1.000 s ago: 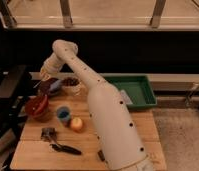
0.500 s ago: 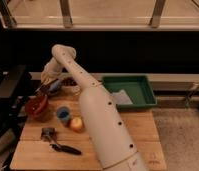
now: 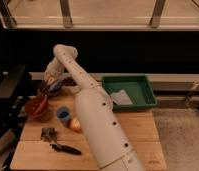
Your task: Place fork in purple bowl
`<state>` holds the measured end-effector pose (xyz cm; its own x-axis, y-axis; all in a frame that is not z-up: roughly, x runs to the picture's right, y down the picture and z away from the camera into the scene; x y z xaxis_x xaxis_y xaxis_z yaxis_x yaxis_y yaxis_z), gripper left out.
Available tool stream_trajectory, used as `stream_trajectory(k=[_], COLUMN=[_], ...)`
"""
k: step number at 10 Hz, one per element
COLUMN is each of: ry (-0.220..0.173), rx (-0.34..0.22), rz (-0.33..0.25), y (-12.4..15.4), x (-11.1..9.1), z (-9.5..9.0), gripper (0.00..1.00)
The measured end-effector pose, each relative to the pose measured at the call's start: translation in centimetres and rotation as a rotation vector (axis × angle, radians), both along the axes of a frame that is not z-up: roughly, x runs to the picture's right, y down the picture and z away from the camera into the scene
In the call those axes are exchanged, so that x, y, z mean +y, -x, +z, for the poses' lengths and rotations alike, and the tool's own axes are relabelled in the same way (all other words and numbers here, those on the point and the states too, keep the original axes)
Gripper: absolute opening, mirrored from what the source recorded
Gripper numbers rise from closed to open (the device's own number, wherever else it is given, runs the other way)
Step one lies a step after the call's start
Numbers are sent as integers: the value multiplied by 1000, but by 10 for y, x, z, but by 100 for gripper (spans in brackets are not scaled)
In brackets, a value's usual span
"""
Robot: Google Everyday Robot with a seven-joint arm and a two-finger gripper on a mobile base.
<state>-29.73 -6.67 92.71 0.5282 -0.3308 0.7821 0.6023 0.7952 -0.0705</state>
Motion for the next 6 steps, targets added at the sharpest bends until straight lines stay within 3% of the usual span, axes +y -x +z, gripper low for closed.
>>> stream_trajectory(k=[2, 6], ry=[6, -25], rx=[23, -1], rz=[20, 55], y=[-17, -32], x=[-2, -23], z=[3, -28], gripper=[73, 73])
